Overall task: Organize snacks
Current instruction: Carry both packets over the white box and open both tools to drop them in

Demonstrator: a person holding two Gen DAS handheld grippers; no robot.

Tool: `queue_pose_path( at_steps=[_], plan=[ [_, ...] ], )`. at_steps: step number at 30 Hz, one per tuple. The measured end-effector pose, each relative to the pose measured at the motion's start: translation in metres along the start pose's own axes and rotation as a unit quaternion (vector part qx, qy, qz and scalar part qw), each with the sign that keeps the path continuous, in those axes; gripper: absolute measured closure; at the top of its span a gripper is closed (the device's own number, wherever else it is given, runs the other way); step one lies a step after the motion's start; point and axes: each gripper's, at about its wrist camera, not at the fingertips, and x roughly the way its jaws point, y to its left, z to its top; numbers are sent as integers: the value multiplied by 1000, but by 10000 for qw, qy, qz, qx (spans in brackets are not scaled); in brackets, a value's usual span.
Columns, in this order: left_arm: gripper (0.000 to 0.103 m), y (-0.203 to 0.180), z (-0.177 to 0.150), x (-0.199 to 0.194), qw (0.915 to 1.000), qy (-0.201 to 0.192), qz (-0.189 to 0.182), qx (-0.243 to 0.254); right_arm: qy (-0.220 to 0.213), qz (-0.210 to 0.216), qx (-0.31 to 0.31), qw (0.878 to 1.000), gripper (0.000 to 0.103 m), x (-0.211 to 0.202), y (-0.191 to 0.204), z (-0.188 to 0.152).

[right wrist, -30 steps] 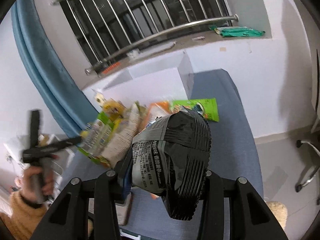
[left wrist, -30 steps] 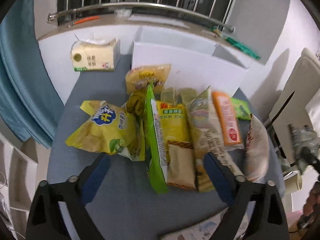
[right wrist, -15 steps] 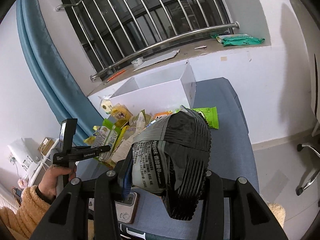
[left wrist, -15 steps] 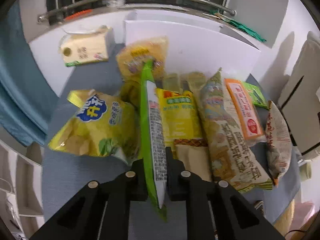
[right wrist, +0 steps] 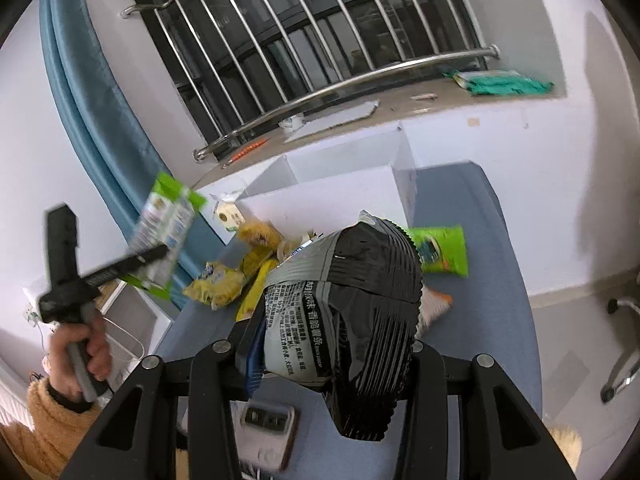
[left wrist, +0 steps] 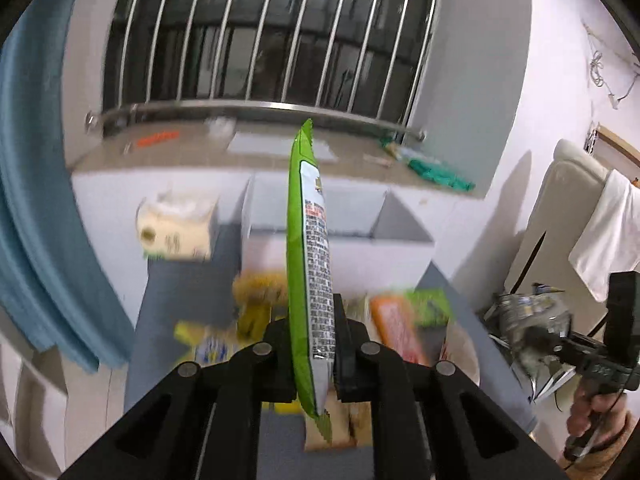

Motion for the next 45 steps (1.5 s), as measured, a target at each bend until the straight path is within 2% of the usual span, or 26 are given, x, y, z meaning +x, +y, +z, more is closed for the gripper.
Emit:
queue_pose_path(
  at_steps=[4, 6, 9, 14, 16, 17, 18, 19, 20, 21, 22, 26, 29, 33, 36, 38, 40, 45],
  plan=[
    [90, -4, 45, 28, 9998, -96, -31, 154, -10, 27, -177, 9998, 56, 33, 7, 46],
    [90, -4, 71, 55, 9998, 48, -51, 181, 12, -77, -245, 9997, 56, 53, 7, 74],
    [90, -4, 94, 98, 9992, 294, 64, 269, 145, -356, -330, 9987, 56, 89, 3, 115],
    [89, 5, 112, 153, 9973, 641, 227, 279, 326, -596, -159, 9976, 56, 136, -13, 168],
    [88, 8, 113, 167, 9967, 776, 107, 213, 377, -693, -130, 9968, 55, 149, -19, 180],
    [83, 11, 113, 174, 9959, 884, 24, 168, 422, -720, -126, 9964, 53, 156, -21, 184],
    [63, 13, 114, 180, 9948, 1004, 86, 114, 480, -718, -88, 9962, 52, 164, -24, 189],
    [48, 15, 114, 182, 9941, 1070, 143, 77, 509, -725, -33, 9961, 40, 169, -25, 193],
    [13, 15, 112, 182, 9943, 1062, 111, 52, 530, -713, 28, 9960, 14, 173, -26, 196],
    [0, 17, 111, 180, 9947, 1031, -11, -1, 531, -673, 123, 9962, 2, 176, -29, 198],
    [0, 19, 109, 177, 9952, 971, -76, -45, 493, -688, 200, 9962, 0, 176, -30, 199],
    [0, 27, 105, 161, 9975, 686, 42, -173, 28, -604, 360, 9975, 0, 162, -34, 199],
    [0, 31, 104, 139, 9988, 430, -14, -223, -104, -482, 384, 9980, 0, 153, -32, 198],
    [0, 31, 96, 90, 9992, -187, -311, -181, -367, -93, 335, 9987, 0, 128, -20, 192],
    [0, 23, 86, 60, 9986, -297, -413, -124, -484, 165, 208, 9985, 0, 106, -3, 185],
    [0, 18, 77, 45, 9981, -207, -567, -142, -382, 329, -15, 9987, 0, 90, 10, 176],
    [0, 10, 64, 25, 9978, -209, -622, -35, -485, 355, -161, 9981, 0, 70, 21, 161],
    [0, -10, 22, -32, 9974, -433, -542, 198, -481, 109, -392, 9980, 0, 30, 43, 114]
  ],
)
